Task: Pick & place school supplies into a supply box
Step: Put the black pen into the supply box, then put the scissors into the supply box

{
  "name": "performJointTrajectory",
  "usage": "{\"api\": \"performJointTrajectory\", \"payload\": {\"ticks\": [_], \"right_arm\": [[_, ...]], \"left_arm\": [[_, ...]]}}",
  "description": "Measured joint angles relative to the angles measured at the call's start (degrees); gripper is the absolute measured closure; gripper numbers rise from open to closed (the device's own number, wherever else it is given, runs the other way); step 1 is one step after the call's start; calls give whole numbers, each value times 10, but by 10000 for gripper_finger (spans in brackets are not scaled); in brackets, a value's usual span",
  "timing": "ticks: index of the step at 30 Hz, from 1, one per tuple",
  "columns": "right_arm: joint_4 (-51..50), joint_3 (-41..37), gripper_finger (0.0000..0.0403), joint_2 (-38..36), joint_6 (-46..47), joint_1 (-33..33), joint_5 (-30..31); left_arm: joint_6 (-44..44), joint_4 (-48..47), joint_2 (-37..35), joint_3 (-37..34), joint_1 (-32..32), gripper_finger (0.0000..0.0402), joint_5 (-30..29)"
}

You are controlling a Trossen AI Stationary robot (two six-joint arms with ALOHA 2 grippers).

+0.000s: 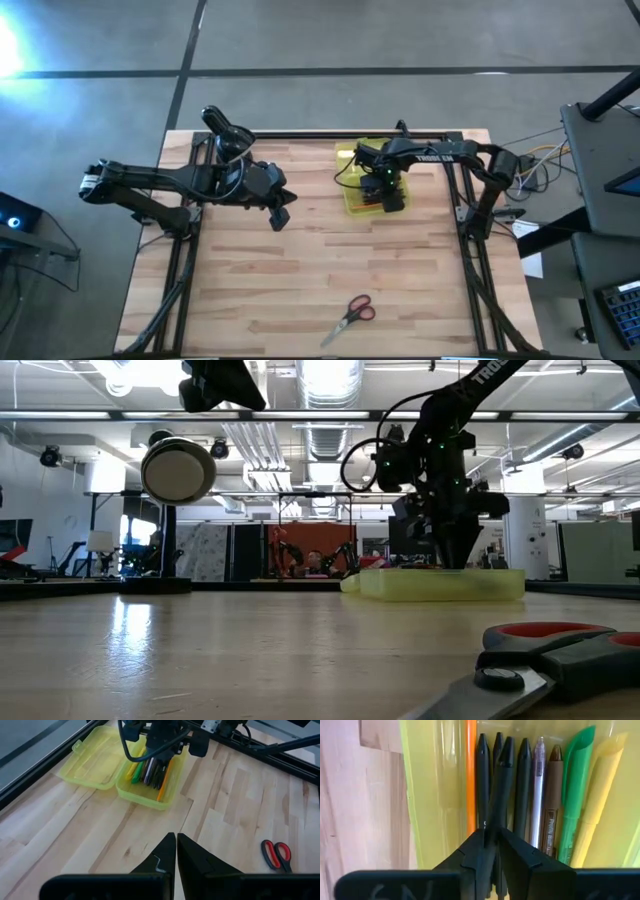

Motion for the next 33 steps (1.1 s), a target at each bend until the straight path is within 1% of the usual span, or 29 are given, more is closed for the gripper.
{"api": "performJointTrajectory", "payload": {"ticks": [6, 11, 15, 19, 22, 26, 31, 33], "right_arm": [[-1, 1, 320, 0, 1, 0, 8], [-4, 7, 309, 0, 3, 0, 11], [-12, 16, 313, -1, 4, 5, 9], [-20, 19, 325, -1, 5, 18, -23], [-26, 19, 331, -1, 15, 29, -25], [-32, 19, 336, -1, 37, 39, -26], [-51, 20, 340, -14, 88, 42, -28], [-55, 20, 339, -32, 111, 42, -49]], "left_arm": [[0, -1, 0, 0, 0, 401, 3], [1, -2, 0, 0, 0, 401, 5], [1, -3, 0, 0, -1, 401, 5], [1, -4, 0, 0, -1, 401, 5], [1, -5, 0, 0, -1, 401, 5], [1, -8, 0, 0, -1, 401, 5], [2, -13, 0, 0, -1, 401, 7], [2, -14, 0, 0, -1, 401, 7]]}}
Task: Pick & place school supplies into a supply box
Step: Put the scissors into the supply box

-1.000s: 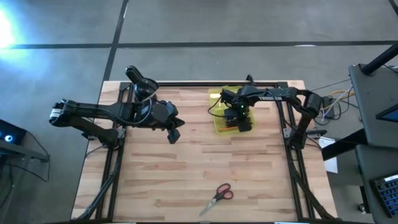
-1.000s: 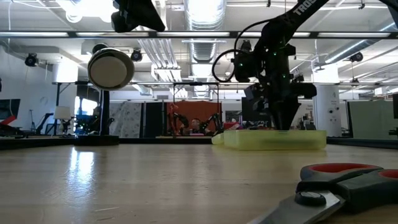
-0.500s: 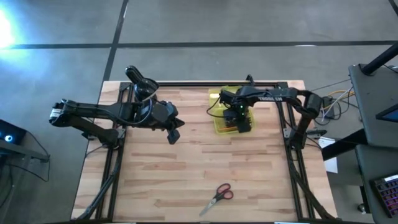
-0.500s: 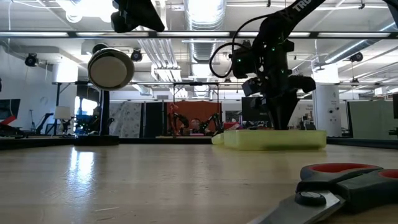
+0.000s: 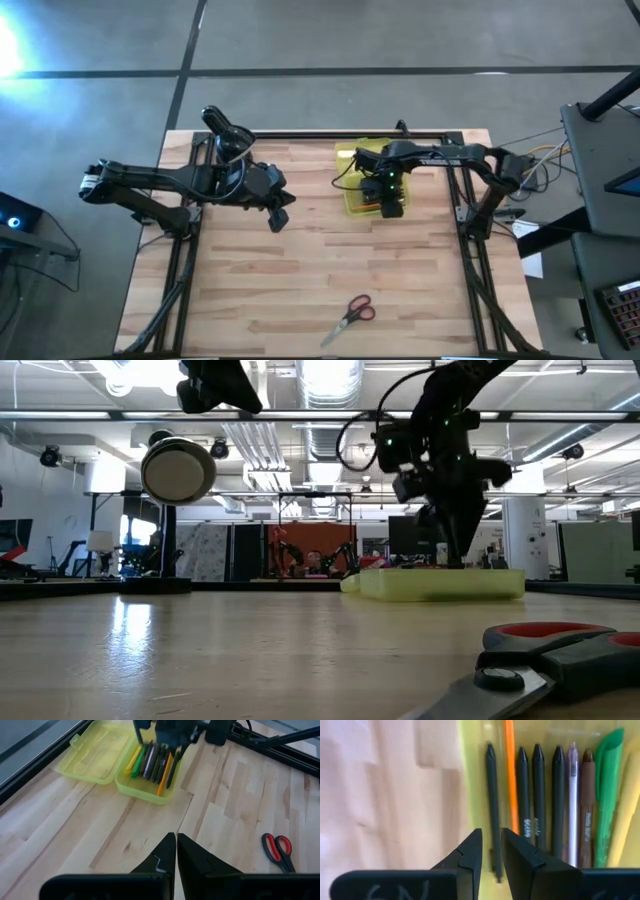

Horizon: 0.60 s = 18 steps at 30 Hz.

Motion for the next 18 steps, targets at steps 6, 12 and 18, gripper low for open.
{"api": "performJointTrajectory", "payload": {"ticks": [6, 12, 18], "right_arm": [[18, -2, 339, -89, 93, 7, -51], [65, -13, 339, -200, 181, 36, -52], [147, -47, 339, -303, 252, 80, -48]], "left_arm": [[1, 0, 0, 0, 0, 401, 0], [2, -1, 0, -4, -2, 401, 6], [14, 0, 0, -4, -21, 401, 16]]}}
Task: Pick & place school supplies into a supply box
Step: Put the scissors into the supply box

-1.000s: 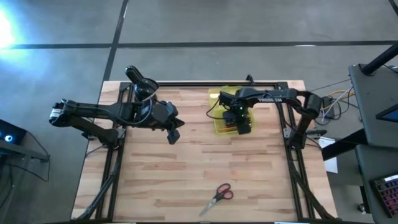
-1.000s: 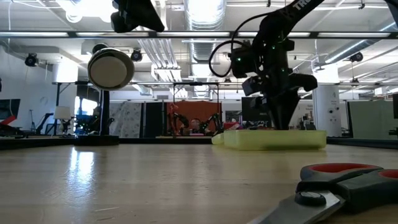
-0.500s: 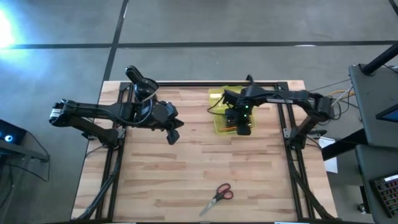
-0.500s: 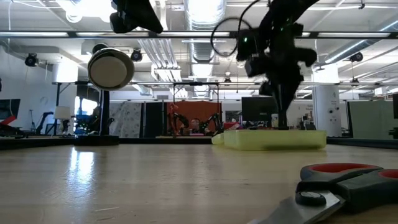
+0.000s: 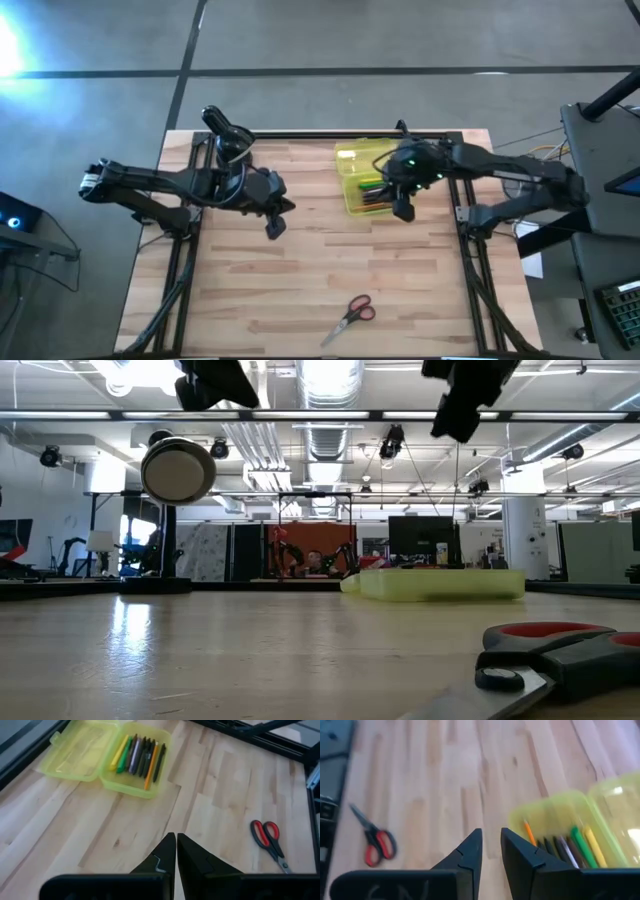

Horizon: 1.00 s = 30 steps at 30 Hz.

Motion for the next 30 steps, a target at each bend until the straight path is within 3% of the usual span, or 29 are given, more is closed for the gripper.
{"api": "performJointTrajectory", "payload": {"ticks": [11, 21, 30], "right_arm": [[98, -104, 340, -83, 64, 80, 2], [222, -181, 342, -81, 60, 144, 2], [317, -232, 343, -68, 84, 237, 2]], "left_arm": [[-50, 30, 42, 0, -51, 401, -6], [-156, 113, 126, 1, -154, 401, -28], [-171, 189, 218, 6, -254, 401, -39]]}}
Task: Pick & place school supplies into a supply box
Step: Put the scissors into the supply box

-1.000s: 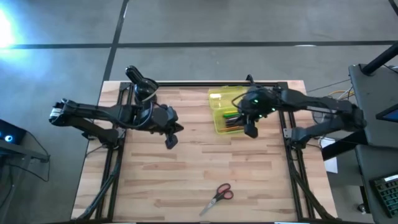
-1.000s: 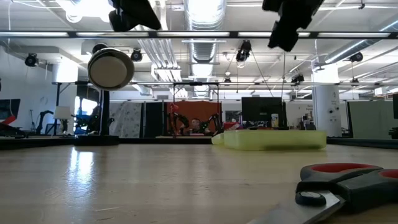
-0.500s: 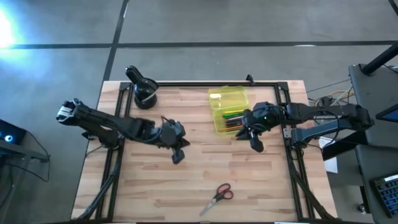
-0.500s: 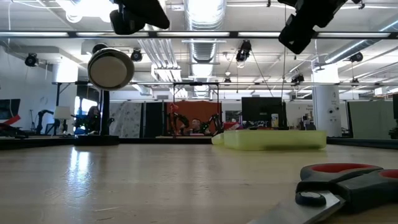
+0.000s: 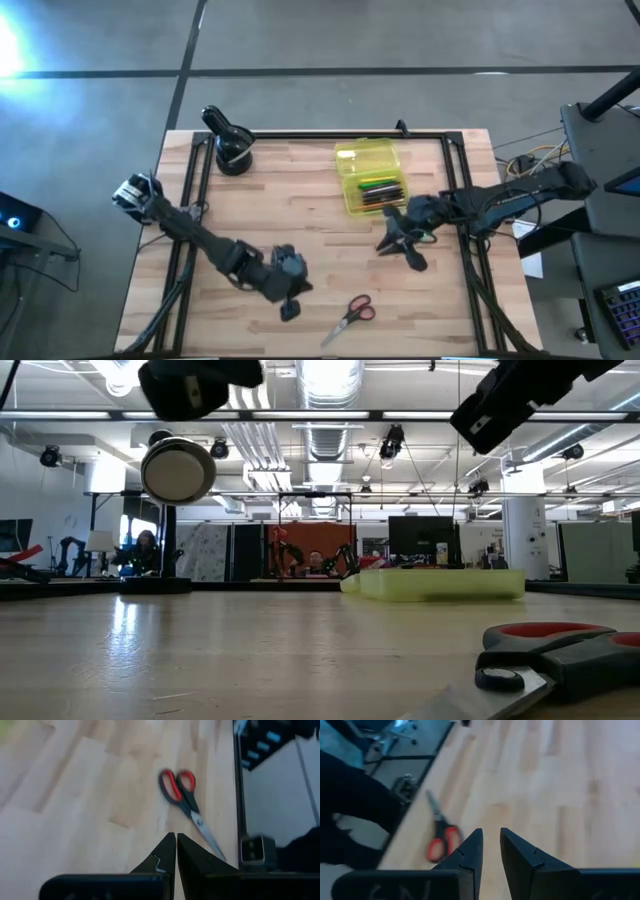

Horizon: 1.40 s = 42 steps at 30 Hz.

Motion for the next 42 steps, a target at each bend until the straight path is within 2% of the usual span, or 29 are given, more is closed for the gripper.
{"api": "performJointTrajectory", "payload": {"ticks": [2, 7, 10, 15, 19, 26, 29, 32, 42], "right_arm": [[14, 4, 342, 11, 27, 29, 2], [61, 28, 342, 69, 67, 101, 60], [96, 51, 342, 122, 106, 134, 69], [84, 106, 342, 221, 123, 173, 73], [75, 158, 333, 299, 124, 191, 71], [-23, 262, 274, 408, 64, 209, 74], [-100, 305, 263, 441, 34, 211, 124], [-140, 331, 264, 464, 11, 211, 167], [-142, 339, 268, 491, -7, 205, 146]], "left_arm": [[-1, -1, 10, 0, -11, 401, 0], [-1, -3, 16, -1, -31, 401, 0], [-1, -6, 9, -1, -47, 401, 4], [-11, -37, 8, -5, -74, 401, 2], [-32, -56, 8, -6, -88, 401, -2], [-44, -76, 8, -6, -105, 401, -2], [-44, -80, 8, -6, -112, 401, -2], [-42, -87, 8, -6, -118, 401, -2], [-46, -113, -2, -6, -133, 401, -3]]}}
